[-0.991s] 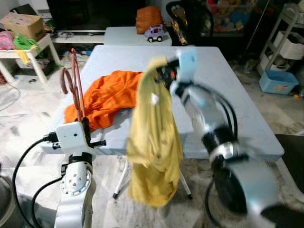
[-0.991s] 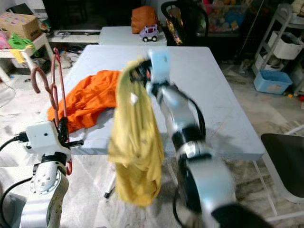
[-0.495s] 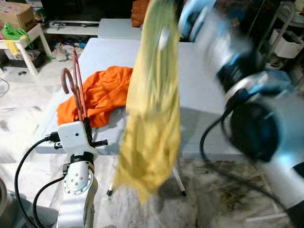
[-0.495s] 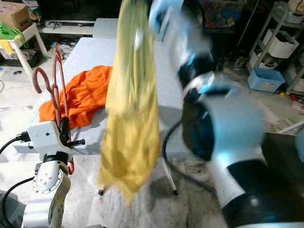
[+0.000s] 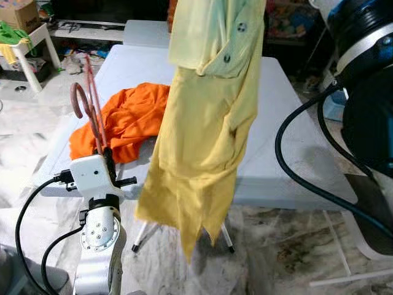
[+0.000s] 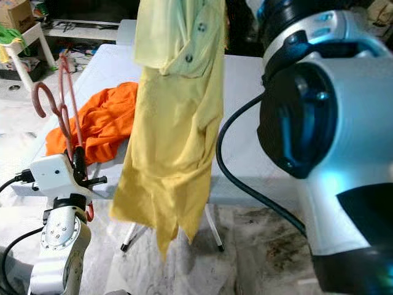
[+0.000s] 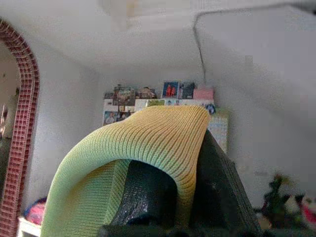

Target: Hang hanger

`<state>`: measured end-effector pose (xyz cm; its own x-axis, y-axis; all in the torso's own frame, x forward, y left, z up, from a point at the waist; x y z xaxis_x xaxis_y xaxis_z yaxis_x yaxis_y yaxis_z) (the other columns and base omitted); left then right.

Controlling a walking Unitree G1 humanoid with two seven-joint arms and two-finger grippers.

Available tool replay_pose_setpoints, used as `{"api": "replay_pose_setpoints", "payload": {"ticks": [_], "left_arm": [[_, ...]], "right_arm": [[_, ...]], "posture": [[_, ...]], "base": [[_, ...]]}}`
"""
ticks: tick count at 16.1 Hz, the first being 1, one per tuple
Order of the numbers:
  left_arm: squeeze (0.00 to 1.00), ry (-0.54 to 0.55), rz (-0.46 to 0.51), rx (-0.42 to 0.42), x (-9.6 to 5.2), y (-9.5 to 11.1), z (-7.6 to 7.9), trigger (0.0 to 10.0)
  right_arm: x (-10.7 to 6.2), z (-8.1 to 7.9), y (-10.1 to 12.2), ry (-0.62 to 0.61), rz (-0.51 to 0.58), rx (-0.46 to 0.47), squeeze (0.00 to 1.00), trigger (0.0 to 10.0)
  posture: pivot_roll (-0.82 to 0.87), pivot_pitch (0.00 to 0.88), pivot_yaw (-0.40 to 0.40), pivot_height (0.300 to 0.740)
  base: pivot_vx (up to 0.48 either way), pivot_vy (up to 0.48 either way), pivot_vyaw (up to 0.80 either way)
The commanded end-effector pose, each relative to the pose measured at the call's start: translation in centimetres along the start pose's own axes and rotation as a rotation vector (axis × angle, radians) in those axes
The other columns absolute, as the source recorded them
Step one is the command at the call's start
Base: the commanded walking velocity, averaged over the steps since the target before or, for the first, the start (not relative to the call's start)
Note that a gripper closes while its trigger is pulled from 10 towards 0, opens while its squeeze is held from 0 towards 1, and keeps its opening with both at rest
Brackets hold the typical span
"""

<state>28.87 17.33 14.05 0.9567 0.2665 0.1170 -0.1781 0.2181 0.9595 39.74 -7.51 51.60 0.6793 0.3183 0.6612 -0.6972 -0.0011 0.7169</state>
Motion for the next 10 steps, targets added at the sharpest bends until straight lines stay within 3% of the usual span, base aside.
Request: {"api": "replay_pose_setpoints", "payload": {"ticks": [1,2,4,7,9,10], "left_arm": [[0.00,-0.002,-0.017,-0.013,0.0,-0.6,0.5,10.0],[0.00,-0.006,-0.017,-0.014,0.0,-0.6,0.6,10.0],[0.00,-0.017,-0.019,-0.016,-0.1,-0.8,0.9,10.0],[0.00,-0.017,-0.023,-0.019,-0.1,-0.8,0.9,10.0],[0.00,-0.021,-0.029,-0.019,-0.1,-0.9,0.7,10.0],[0.00,-0.024,-0.033,-0.019,-0.2,-1.0,0.7,10.0]], "right_arm": [[-0.9,-1.3,-3.1,0.084,-0.070,-0.070,0.00,10.0],[-1.9,-2.3,-5.6,0.146,-0.126,-0.099,0.00,10.0],[-5.4,-4.1,-12.0,0.292,-0.278,-0.160,0.00,10.0],[-10.8,-5.6,-18.4,0.465,-0.444,-0.152,0.00,10.0],[-13.5,-5.8,-20.7,0.528,-0.516,-0.113,0.00,10.0],[-14.5,-5.9,-21.4,0.559,-0.541,-0.110,1.00,10.0]], "posture": [[0.14,0.000,-0.130,0.740],[0.14,0.000,-0.130,0.740],[0.13,0.000,-0.124,0.740],[0.13,0.000,-0.118,0.740],[0.13,0.000,-0.106,0.740],[0.12,0.000,-0.102,0.740]], "base": [[0.000,0.000,0.00],[0.000,0.000,0.00],[0.000,0.000,0.00],[0.000,0.000,0.00],[0.000,0.000,0.00],[0.000,0.000,0.00]]}}
Point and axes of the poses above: a point about 5 cm out from each wrist's last joint towards the gripper, its own x axis pointing out of the wrist towards the gripper, its own y axis along the axis of the wrist's last joint, z = x × y, the point moved 3 cm from there along x, pointing out of the wrist towards the gripper, and after that the axes turned 11 degrees about -x, right-handed, at the moved point
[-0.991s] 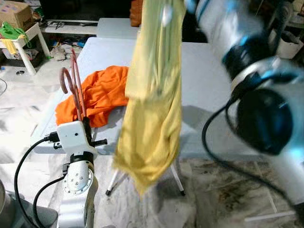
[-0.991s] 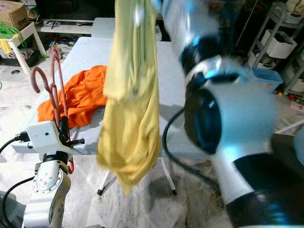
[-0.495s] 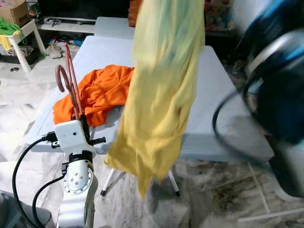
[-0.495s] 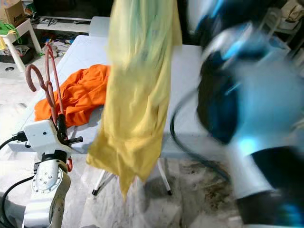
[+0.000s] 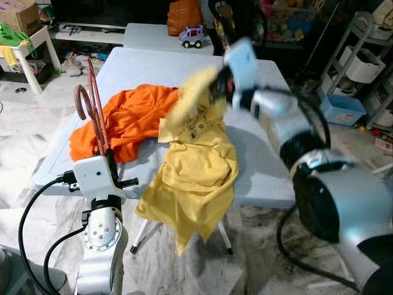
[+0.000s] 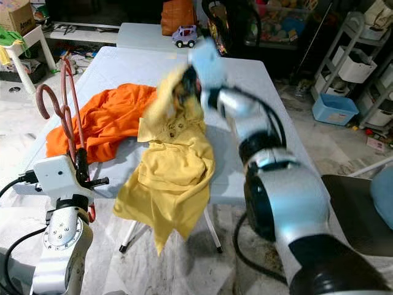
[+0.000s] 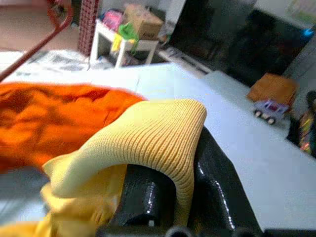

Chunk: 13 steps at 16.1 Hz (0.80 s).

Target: Hang hanger

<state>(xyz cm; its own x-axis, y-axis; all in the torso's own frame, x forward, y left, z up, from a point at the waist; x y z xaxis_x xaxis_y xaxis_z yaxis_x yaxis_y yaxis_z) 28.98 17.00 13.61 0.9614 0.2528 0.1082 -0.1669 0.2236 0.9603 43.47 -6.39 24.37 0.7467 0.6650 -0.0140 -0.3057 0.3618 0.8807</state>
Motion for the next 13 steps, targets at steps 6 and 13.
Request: {"api": "replay_pose_setpoints", "payload": {"ticks": [6,13], "left_arm": [[0.00,-0.038,-0.047,-0.015,-0.2,-0.9,0.8,10.0],[0.00,-0.065,-0.073,-0.015,-0.4,-1.3,1.0,10.0]], "right_arm": [[-2.0,-3.2,-4.5,0.222,-0.062,-0.007,1.00,10.0],[-4.1,-2.8,-6.4,0.156,-0.026,0.033,1.00,10.0]], "posture": [[0.11,0.000,-0.074,0.740],[0.09,0.000,-0.057,0.740]], "base": [[0.000,0.000,0.00],[0.000,0.000,0.00]]}}
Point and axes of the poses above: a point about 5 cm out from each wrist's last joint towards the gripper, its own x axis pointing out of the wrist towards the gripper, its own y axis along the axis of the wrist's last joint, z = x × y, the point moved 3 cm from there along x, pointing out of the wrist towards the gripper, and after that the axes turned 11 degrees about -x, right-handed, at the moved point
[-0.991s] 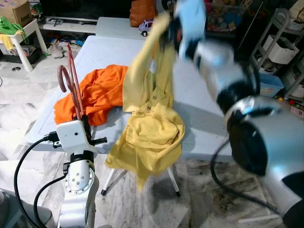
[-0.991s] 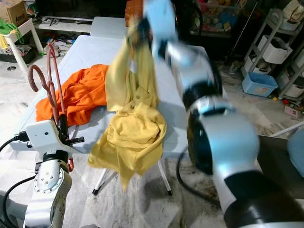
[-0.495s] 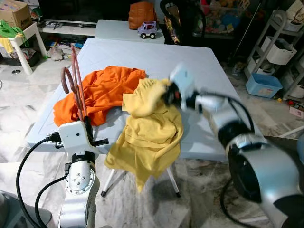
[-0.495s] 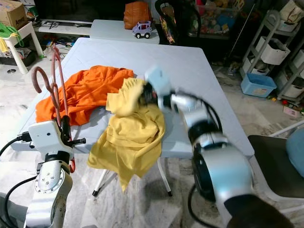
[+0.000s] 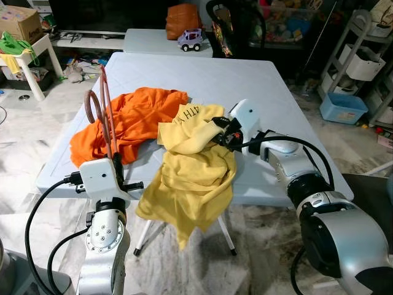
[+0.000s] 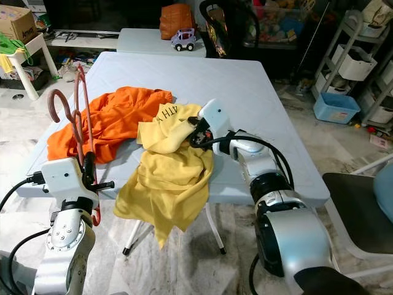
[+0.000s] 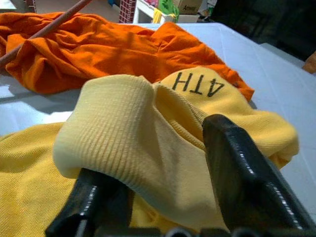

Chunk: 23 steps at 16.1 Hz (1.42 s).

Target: Hang hanger

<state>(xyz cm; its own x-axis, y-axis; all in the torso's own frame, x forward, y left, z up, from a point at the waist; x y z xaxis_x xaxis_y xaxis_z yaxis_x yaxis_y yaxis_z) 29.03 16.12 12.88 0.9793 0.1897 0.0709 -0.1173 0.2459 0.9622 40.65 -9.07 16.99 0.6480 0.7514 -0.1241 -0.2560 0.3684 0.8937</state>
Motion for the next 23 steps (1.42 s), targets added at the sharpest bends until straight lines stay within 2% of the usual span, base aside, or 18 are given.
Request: {"api": "replay_pose_setpoints", "payload": {"ticks": [1,3,6,9,10,12,15,17,19,21,22,23], "left_arm": [[0.00,-0.014,-0.020,-0.004,-0.1,-0.4,0.4,10.0],[0.00,-0.014,-0.032,-0.010,-0.2,-0.6,0.3,10.0],[0.00,-0.024,-0.034,-0.009,-0.1,-0.6,0.6,10.0],[0.00,-0.025,-0.043,-0.008,-0.2,-0.8,0.4,10.0],[0.00,-0.026,-0.046,-0.008,-0.2,-0.8,0.4,10.0],[0.00,-0.025,-0.048,-0.009,-0.2,-0.9,0.4,10.0],[0.00,-0.028,-0.055,-0.010,-0.3,-0.9,0.4,10.0],[0.00,-0.030,-0.058,-0.007,-0.2,-1.1,0.4,10.0],[0.00,-0.031,-0.060,-0.007,-0.2,-1.1,0.4,10.0],[0.00,-0.027,-0.060,-0.006,-0.2,-1.1,0.3,10.0],[0.00,-0.026,-0.060,-0.006,-0.2,-1.1,0.3,10.0],[0.00,-0.026,-0.060,-0.006,-0.2,-1.1,0.4,10.0]], "right_arm": [[-0.8,0.6,-0.1,-0.008,0.002,-0.025,1.00,10.0],[-2.7,1.3,-0.7,0.068,-0.020,-0.010,1.00,10.0],[-3.1,0.8,-0.8,0.129,-0.023,-0.018,1.00,10.0],[-3.7,-0.8,-1.4,0.244,-0.033,0.019,1.00,10.0],[-4.0,-1.6,-1.7,0.296,-0.038,0.069,1.00,10.0],[-4.2,-1.8,-1.8,0.303,-0.037,0.087,1.00,10.0],[-5.0,-3.0,-2.9,0.351,-0.084,0.112,1.00,10.0],[-4.8,-2.8,-2.8,0.303,-0.091,0.125,1.00,10.0],[-5.0,-3.3,-4.1,0.288,-0.185,0.062,1.00,10.0],[-4.9,-3.8,-4.6,0.286,-0.226,0.034,1.00,10.0],[-4.8,-4.2,-4.7,0.288,-0.237,0.040,0.95,10.0],[-4.7,-4.6,-4.9,0.290,-0.248,0.047,0.18,10.0]], "posture": [[0.09,0.000,-0.057,0.740],[0.08,0.000,-0.053,0.740],[0.07,0.000,-0.049,0.740],[0.07,0.000,-0.043,0.740],[0.07,0.000,-0.043,0.740],[0.07,0.000,-0.043,0.740],[0.07,0.000,-0.041,0.740],[0.07,0.000,-0.041,0.740],[0.06,0.000,-0.038,0.740],[0.06,0.000,-0.039,0.740],[0.06,0.000,-0.039,0.740],[0.06,0.000,-0.039,0.740]], "base": [[0.000,0.000,0.00],[0.000,0.000,0.00],[0.000,0.000,0.00],[0.000,0.000,0.00],[0.000,0.000,0.00],[0.000,0.000,0.00],[0.000,0.000,0.00],[0.000,0.000,0.00],[0.000,0.000,0.00],[0.000,0.000,0.00],[0.000,0.000,0.00],[0.000,0.000,0.00]]}}
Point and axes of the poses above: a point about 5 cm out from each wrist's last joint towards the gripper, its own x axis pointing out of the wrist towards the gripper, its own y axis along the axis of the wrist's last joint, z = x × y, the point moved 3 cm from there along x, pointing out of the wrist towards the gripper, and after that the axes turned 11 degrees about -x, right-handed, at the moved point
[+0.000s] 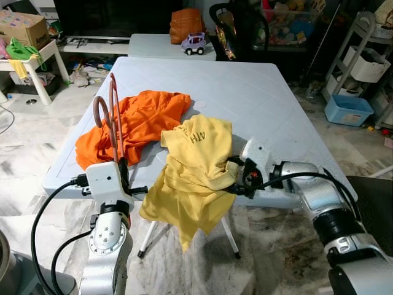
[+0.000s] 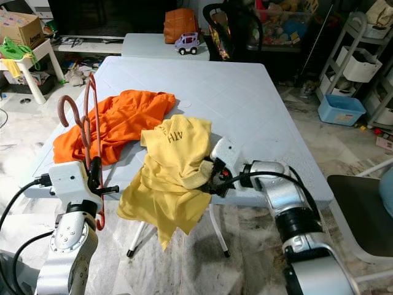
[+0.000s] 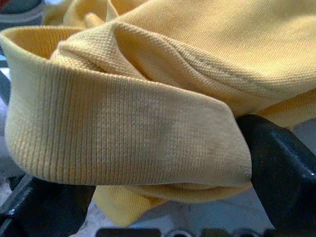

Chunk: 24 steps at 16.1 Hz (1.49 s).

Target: Hang hanger

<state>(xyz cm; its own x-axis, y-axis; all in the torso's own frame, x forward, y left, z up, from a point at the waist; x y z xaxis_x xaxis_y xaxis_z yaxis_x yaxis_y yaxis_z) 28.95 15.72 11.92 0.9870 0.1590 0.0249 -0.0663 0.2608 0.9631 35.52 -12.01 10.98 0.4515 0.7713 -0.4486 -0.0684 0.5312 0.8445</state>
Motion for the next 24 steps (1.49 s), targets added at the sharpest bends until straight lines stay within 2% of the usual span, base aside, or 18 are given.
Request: {"api": "replay_pose_setpoints", "payload": {"ticks": [1,4,5,6,10,15,20,24], "left_arm": [[0.00,-0.007,-0.008,0.001,0.0,-0.1,0.2,10.0],[0.00,-0.008,-0.009,0.001,0.1,-0.1,0.3,10.0],[0.00,-0.011,-0.010,0.001,0.1,-0.2,0.3,10.0],[0.00,-0.013,-0.011,0.001,0.1,-0.2,0.4,10.0],[0.00,-0.009,-0.011,0.004,0.0,-0.1,0.2,10.0],[0.00,-0.012,-0.009,0.005,0.0,-0.1,0.3,10.0],[0.00,-0.011,-0.011,0.005,-0.1,-0.1,0.3,10.0],[0.00,-0.012,-0.010,0.002,0.1,-0.1,0.4,10.0]], "right_arm": [[0.3,-0.4,-0.1,0.005,-0.025,-0.005,0.00,10.0],[1.4,-1.0,-0.4,-0.032,-0.042,0.011,0.00,10.0],[2.0,-1.1,-0.4,-0.067,-0.042,0.043,0.00,3.8],[2.5,-1.4,-0.5,-0.085,-0.048,0.067,0.00,0.0],[3.7,-2.2,-0.8,-0.131,-0.063,0.118,0.00,0.0],[4.4,-1.7,-0.8,-0.252,-0.068,0.149,0.00,0.0],[5.0,-1.5,-0.8,-0.319,-0.060,0.195,0.00,0.0],[5.7,-0.7,-0.6,-0.400,-0.031,0.373,0.00,0.0]], "posture": [[0.06,0.000,-0.040,0.740],[0.06,0.000,-0.040,0.740],[0.06,0.000,-0.040,0.740],[0.06,0.000,-0.038,0.740],[0.06,0.000,-0.037,0.740],[0.07,0.000,-0.035,0.740],[0.07,0.000,-0.035,0.740],[0.06,0.000,-0.039,0.740]], "base": [[0.000,0.000,0.00],[0.000,0.000,0.00],[0.000,0.000,0.00],[0.000,0.000,0.00],[0.000,0.000,0.00],[0.000,0.000,0.00],[0.000,0.000,0.00],[0.000,0.000,0.00]]}}
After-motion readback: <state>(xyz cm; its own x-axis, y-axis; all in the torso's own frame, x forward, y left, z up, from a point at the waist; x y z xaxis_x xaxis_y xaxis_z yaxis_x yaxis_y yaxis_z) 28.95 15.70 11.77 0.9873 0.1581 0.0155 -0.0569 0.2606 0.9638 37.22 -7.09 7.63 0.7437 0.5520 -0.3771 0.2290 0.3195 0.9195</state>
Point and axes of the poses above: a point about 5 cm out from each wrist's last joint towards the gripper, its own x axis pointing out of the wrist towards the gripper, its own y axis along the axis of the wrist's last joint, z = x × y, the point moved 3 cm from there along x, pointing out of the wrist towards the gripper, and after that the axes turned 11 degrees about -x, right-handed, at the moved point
